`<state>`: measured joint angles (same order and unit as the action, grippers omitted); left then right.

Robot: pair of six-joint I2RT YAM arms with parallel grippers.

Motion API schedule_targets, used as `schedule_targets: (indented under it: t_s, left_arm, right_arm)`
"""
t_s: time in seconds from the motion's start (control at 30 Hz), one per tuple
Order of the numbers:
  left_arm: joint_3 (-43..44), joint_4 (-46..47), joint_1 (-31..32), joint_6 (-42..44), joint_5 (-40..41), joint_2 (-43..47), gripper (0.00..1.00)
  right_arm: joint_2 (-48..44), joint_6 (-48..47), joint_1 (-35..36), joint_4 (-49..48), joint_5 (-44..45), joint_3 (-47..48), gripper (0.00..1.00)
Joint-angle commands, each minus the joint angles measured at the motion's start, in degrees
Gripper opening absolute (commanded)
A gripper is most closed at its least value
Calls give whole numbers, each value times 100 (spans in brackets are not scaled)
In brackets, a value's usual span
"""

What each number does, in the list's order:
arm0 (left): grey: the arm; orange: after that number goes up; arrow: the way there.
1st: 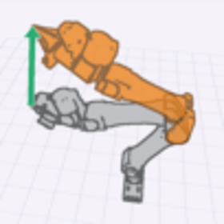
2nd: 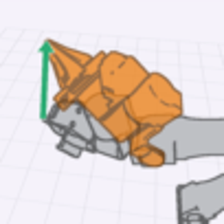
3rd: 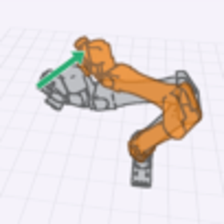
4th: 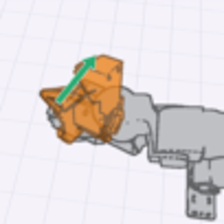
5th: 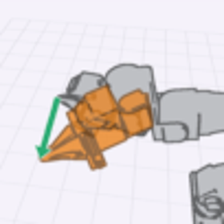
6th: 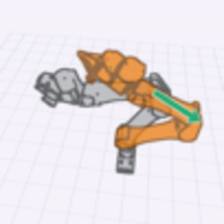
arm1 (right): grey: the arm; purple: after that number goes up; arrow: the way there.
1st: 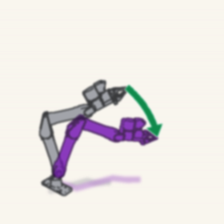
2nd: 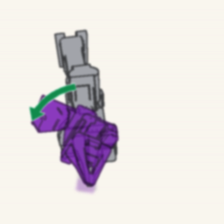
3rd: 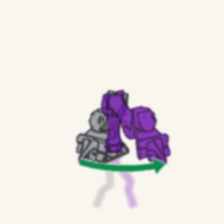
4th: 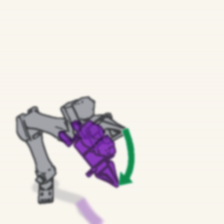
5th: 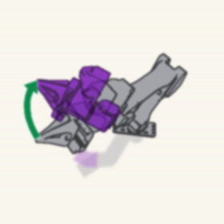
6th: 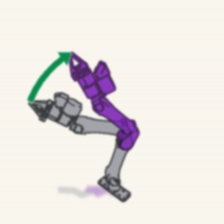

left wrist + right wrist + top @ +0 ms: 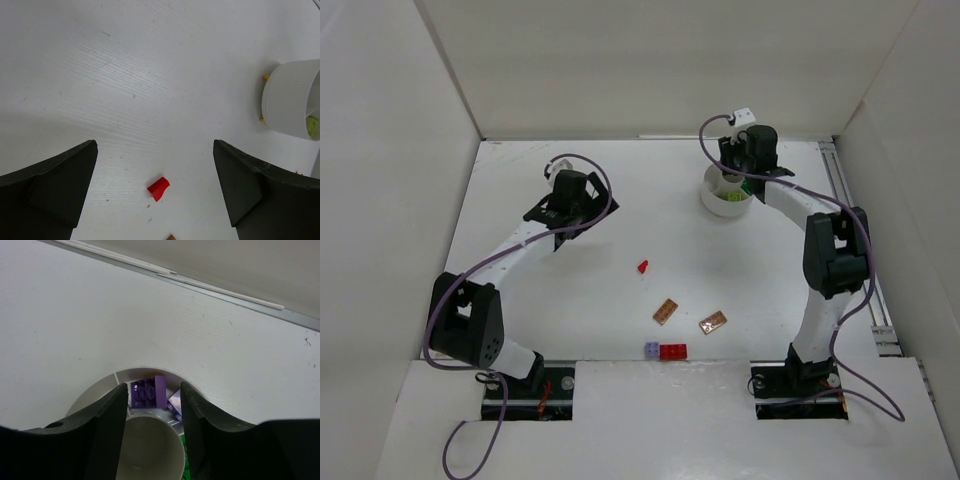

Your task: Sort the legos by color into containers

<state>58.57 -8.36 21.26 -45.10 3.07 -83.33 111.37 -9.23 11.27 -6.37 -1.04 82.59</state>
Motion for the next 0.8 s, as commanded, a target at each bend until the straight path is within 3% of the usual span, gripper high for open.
schedule_targets:
  t_s: [0.0, 0.17, 0.27, 0.37, 0.57, 0.77]
  left_arm:
    - [-29, -25, -43, -7, 27, 309, 100]
    - [-222, -25, -43, -7, -174, 501, 100]
    - [-302, -25, 141, 211, -237, 668, 100]
    - [-442, -130, 597, 388, -237, 844, 100]
    - [-1118, -1079, 1520, 266, -166, 1239, 100]
    - [-2119, -1369, 3190, -392, 141, 1986, 95]
  right_arm:
    - [-458, -17, -11, -92, -27, -58, 52]
    - [-783, 36, 42, -92, -28, -111, 56]
    - [-1222, 97, 173, -92, 182, -234, 64]
    - [-1837, 518, 323, -40, 594, -532, 100]
    - [-3399, 1765, 920, 540, 1255, -1779, 100]
    - [-4386, 2127, 1666, 1146, 1492, -2852, 100]
